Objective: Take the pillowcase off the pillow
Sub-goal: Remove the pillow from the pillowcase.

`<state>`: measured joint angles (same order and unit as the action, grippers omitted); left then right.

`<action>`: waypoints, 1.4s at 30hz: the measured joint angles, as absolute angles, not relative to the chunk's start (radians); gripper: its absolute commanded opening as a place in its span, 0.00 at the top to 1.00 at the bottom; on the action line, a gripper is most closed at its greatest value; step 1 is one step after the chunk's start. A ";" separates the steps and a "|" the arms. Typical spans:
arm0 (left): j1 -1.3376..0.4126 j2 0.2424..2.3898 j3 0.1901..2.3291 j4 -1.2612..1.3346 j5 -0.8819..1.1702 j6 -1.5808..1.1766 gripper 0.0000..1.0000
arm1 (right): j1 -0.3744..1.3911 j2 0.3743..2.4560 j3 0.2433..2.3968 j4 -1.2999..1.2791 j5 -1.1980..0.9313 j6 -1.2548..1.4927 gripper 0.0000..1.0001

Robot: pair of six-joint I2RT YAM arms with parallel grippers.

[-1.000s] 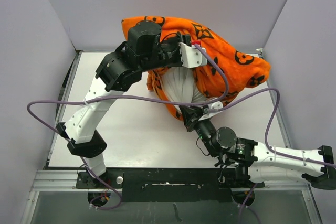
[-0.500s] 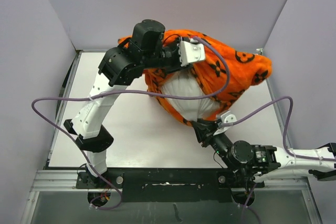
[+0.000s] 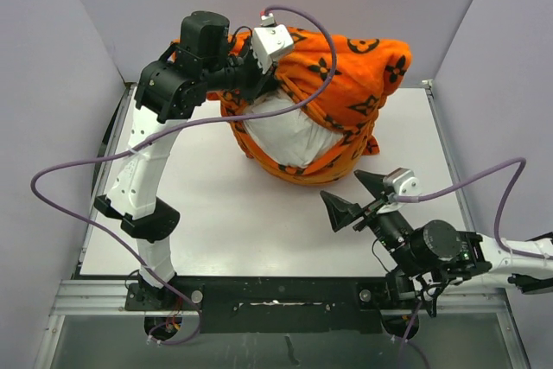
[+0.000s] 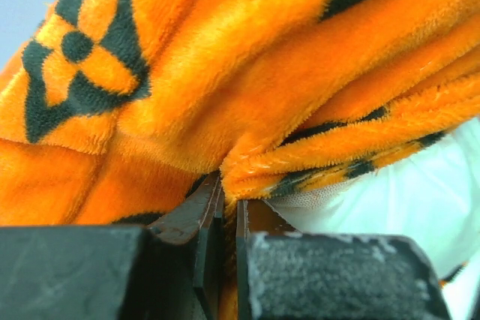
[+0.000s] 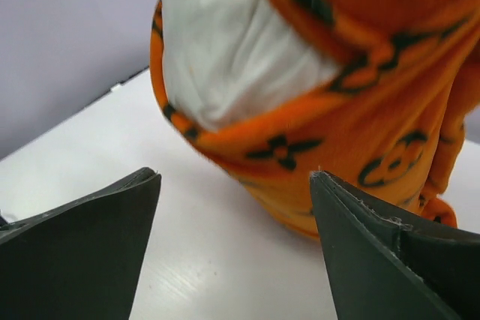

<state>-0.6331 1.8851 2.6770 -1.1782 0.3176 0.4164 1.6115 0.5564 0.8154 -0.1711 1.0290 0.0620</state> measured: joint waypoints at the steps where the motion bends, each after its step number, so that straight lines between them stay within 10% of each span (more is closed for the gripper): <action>1: -0.632 1.885 2.677 -1.187 0.349 0.392 1.00 | 1.612 0.578 0.853 -0.143 1.028 0.018 0.14; 9: -0.614 1.885 2.701 -1.274 0.527 0.248 1.00 | 1.605 0.809 1.087 0.032 1.010 -0.222 0.00; 42: -0.628 1.885 2.677 -1.242 0.587 0.107 1.00 | 1.039 1.234 1.511 -0.469 0.276 -0.670 0.06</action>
<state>-0.6281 1.8851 2.6766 -1.2419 0.5869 0.1066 1.0393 1.2339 1.5112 -0.4694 0.2760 -0.6697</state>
